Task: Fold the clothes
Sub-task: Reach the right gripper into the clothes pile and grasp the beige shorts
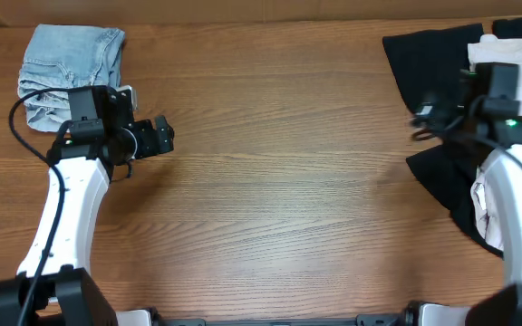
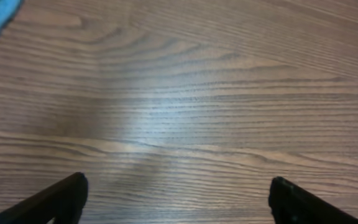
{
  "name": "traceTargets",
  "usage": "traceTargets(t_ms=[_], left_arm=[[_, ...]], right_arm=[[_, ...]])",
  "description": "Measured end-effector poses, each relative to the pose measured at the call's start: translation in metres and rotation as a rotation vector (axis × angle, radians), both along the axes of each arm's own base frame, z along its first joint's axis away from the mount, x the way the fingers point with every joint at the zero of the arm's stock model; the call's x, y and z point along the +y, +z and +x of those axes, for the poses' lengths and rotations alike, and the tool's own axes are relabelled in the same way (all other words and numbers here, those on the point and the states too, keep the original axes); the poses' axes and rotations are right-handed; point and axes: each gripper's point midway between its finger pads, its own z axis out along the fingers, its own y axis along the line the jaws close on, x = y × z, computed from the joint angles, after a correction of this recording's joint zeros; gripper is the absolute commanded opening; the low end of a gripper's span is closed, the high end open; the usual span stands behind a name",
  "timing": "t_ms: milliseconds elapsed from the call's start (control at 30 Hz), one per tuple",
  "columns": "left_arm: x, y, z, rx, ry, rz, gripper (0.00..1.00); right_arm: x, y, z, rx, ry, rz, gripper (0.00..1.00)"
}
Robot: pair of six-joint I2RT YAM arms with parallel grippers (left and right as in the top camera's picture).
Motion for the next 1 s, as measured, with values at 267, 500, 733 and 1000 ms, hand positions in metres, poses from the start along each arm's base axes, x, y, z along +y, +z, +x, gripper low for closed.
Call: traceTargets(t_ms=[267,500,733,1000], left_arm=[[-0.015,0.007,0.009,-0.04,-0.021,-0.043,0.9],[-0.038,0.015,0.018,-0.091,-0.069,-0.057,0.99],[-0.051,0.017,0.02,-0.107,-0.101,-0.059,1.0],[-0.051,0.017,0.02,-0.107,-0.101,-0.059,0.86]], right_arm=[[-0.093,-0.046,-0.026,0.114,-0.332,-0.005,0.95],[-0.123,-0.077,-0.032,0.176,-0.421,-0.029,0.72],[-0.128,-0.124,-0.042,0.308,-0.441,-0.03,0.52],[-0.134,-0.124,-0.043,0.315,-0.453,-0.063,0.04]])
